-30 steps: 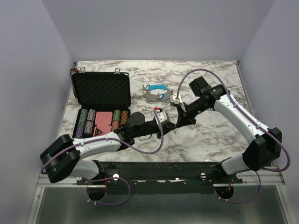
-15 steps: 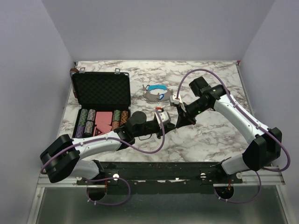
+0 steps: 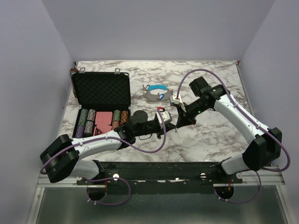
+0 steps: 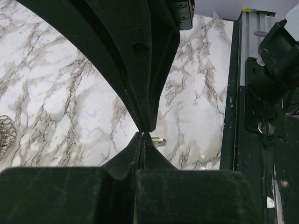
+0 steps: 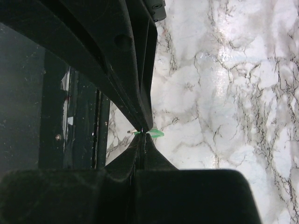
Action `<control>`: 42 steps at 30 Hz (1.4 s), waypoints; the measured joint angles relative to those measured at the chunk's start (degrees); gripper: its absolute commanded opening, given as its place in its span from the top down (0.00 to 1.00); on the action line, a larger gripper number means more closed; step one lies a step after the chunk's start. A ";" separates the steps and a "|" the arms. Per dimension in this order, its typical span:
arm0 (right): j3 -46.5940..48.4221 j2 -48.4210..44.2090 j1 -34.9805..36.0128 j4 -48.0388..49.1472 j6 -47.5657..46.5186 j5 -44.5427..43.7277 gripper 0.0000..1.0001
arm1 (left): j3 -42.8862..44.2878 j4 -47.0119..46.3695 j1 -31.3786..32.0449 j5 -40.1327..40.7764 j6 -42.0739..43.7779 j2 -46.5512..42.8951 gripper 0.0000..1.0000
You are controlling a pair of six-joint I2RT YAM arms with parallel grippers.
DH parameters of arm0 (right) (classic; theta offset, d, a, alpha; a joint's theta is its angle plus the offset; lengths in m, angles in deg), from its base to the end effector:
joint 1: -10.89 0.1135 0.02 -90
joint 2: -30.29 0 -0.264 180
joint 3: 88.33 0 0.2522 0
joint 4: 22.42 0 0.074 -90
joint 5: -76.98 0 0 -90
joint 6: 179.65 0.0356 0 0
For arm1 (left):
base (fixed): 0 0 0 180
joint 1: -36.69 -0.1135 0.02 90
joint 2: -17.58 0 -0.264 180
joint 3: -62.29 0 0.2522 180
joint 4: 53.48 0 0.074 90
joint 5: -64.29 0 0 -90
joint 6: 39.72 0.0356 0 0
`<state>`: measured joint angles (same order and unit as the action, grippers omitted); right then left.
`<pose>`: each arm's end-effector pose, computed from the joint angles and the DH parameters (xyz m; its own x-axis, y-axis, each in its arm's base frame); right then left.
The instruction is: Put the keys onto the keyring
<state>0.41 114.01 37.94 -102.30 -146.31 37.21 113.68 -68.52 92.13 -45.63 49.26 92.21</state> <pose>0.2259 0.1461 0.3046 -0.0801 -0.6410 -0.7634 -0.9764 -0.1038 0.1896 0.1535 -0.2442 0.2532 -0.0981 0.1129 -0.9888 0.9640 0.2577 -0.0662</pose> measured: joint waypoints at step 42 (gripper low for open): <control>-3.04 0.39 -6.05 5.31 -0.33 26.40 0.58 | -17.25 -38.01 -1.38 5.86 -20.06 -6.05 1.00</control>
<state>-2.63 114.41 31.89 -96.99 -146.64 63.62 96.44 -106.53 90.75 -39.77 29.20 86.16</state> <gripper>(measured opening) 0.438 0.007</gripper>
